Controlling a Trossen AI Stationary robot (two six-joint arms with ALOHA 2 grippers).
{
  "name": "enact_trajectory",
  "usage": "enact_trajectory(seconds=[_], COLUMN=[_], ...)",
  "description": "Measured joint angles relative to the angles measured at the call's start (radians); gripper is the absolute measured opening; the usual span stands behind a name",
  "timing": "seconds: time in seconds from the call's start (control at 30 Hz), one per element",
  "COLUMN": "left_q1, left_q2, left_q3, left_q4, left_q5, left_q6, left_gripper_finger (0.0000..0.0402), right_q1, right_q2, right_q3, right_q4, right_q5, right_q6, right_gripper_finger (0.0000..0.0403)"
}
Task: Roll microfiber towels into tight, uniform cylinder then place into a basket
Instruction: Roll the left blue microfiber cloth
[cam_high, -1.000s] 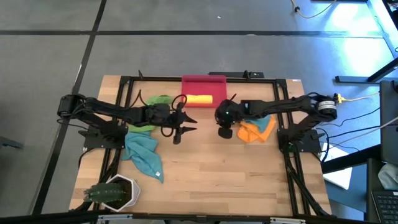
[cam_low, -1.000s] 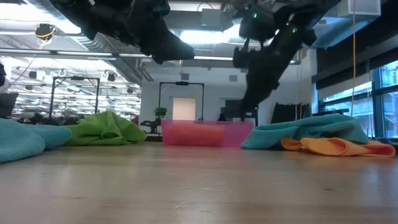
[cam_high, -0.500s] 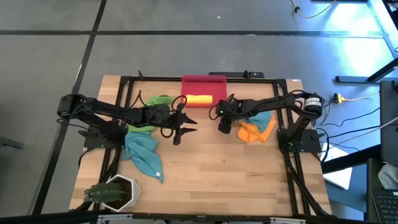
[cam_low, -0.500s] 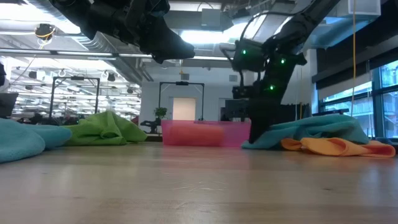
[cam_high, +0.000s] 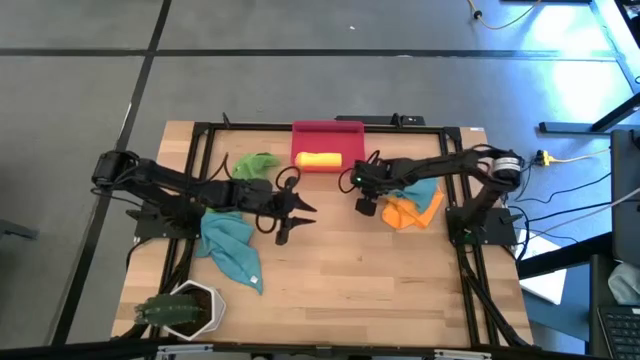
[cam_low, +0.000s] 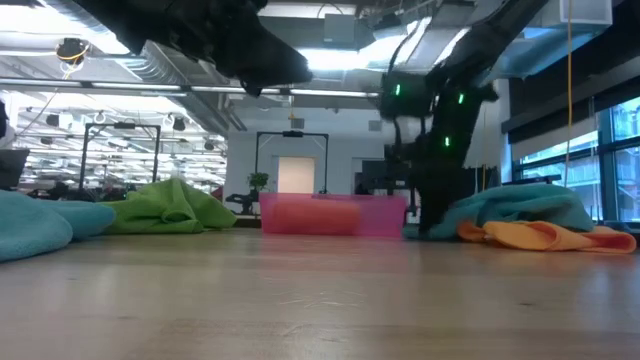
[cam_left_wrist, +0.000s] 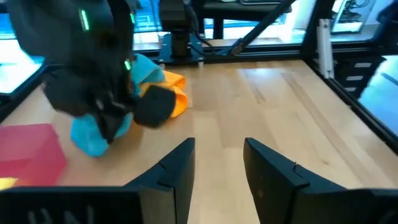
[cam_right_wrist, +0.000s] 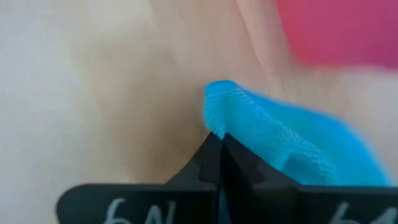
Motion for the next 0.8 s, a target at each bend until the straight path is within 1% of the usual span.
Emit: enact_trajectory(seconds=[0.23, 0.33, 0.43, 0.53, 0.63, 0.8], left_q1=[-0.105, -0.127, -0.132, -0.129, -0.129, -0.134], left_q2=[0.001, 0.001, 0.001, 0.001, 0.009, 0.022], left_q3=[0.0, 0.0, 0.0, 0.001, 0.001, 0.002], left_q4=[-0.002, -0.001, 0.02, 0.068, 0.094, 0.139], left_q5=[-0.124, -0.161, -0.197, -0.204, -0.204, -0.211], left_q6=[-0.014, -0.006, 0.007, 0.02, 0.035, 0.035], left_gripper_finger=[0.0128, 0.0128, 0.0129, 0.0134, 0.0147, 0.0174], right_q1=[0.125, 0.196, 0.265, 0.321, 0.365, 0.396], right_q2=[-0.252, -0.353, -0.436, -0.481, -0.497, -0.498], right_q3=[0.004, 0.013, 0.029, 0.038, 0.058, 0.084], right_q4=[0.006, 0.021, 0.091, 0.16, 0.19, 0.208], right_q5=[-0.037, -0.05, -0.05, -0.05, -0.05, -0.023], right_q6=[0.074, 0.09, 0.099, 0.113, 0.111, 0.096], right_gripper_finger=[0.0004, 0.0003, 0.0002, 0.0002, 0.0002, 0.0002])
